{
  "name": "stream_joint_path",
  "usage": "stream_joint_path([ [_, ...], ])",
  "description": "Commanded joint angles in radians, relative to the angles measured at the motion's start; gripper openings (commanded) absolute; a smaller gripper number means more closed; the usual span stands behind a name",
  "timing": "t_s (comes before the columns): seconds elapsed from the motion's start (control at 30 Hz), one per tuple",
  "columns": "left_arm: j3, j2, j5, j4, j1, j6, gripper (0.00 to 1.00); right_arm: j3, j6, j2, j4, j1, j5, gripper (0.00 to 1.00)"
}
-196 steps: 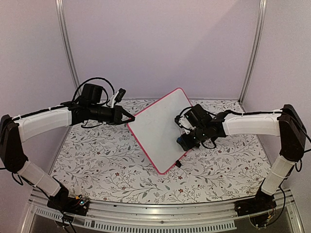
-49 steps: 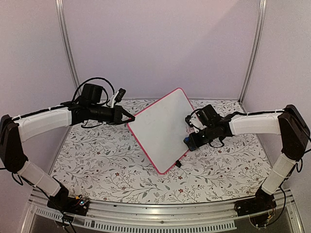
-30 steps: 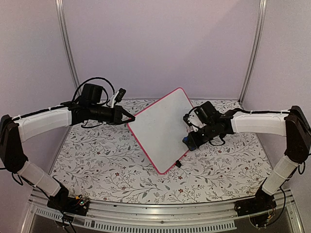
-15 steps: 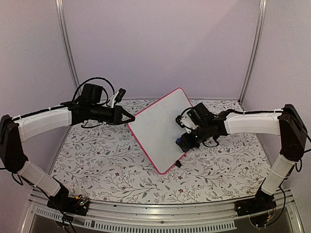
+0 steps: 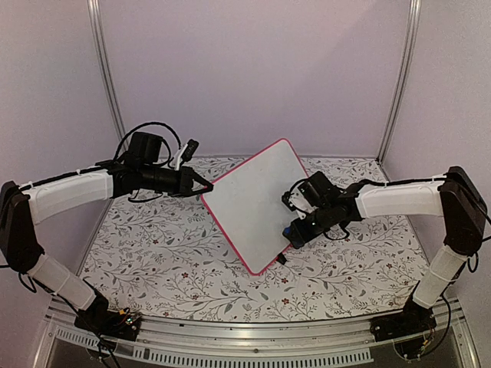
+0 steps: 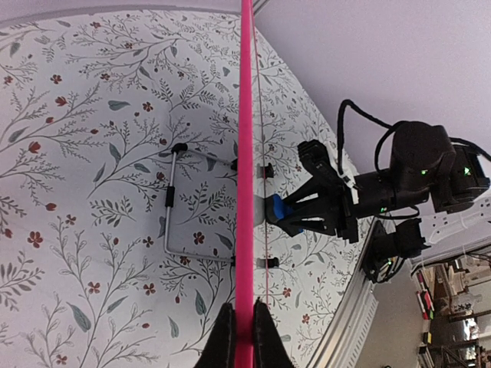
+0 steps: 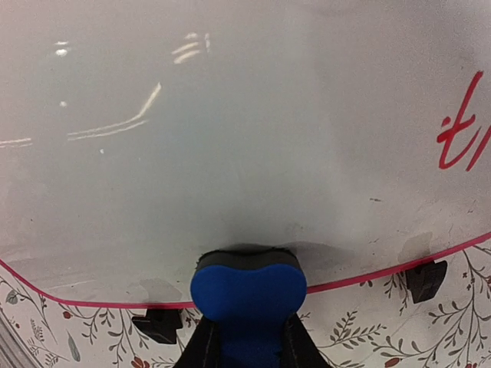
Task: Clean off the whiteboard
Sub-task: Erase the whiteboard at the center of the board.
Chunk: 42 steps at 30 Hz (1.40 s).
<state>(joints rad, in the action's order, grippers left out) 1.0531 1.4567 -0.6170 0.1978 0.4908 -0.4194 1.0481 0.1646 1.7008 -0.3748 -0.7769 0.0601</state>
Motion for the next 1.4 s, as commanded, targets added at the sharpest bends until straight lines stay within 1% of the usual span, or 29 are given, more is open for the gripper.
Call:
stream_joint_path([
  [0.0,-0.002,-0.026,-0.039,-0.02,0.018,0.044,0.0,0.032,-0.006,-0.021,-0.059,-0.005,-0.047,0.0],
  [0.13,-0.002,-0.026,-0.039,-0.019,0.018,0.044,0.0,0.092,-0.034,-0.049,-0.099,0.004,-0.105,0.0],
  [0.37,-0.002,-0.023,-0.042,-0.019,0.017,0.044,0.0,0.17,-0.083,-0.08,-0.103,0.093,-0.14,0.0],
  [0.53,-0.002,-0.024,-0.043,-0.018,0.017,0.044,0.0,0.216,-0.074,-0.039,-0.064,0.129,-0.131,0.0],
  [0.73,-0.002,-0.023,-0.043,-0.02,0.017,0.044,0.0,0.256,-0.053,0.049,-0.031,0.146,-0.095,0.0],
  [0.83,-0.002,-0.024,-0.043,-0.019,0.018,0.044,0.0,0.244,-0.051,0.073,-0.017,0.151,-0.074,0.0],
  [1.1,-0.002,-0.024,-0.045,-0.02,0.017,0.044,0.0,0.15,-0.044,0.087,0.006,0.157,0.008,0.0],
  [1.37,-0.002,-0.026,-0.045,-0.02,0.018,0.044,0.0,0.018,-0.007,0.049,0.018,0.157,0.028,0.0],
])
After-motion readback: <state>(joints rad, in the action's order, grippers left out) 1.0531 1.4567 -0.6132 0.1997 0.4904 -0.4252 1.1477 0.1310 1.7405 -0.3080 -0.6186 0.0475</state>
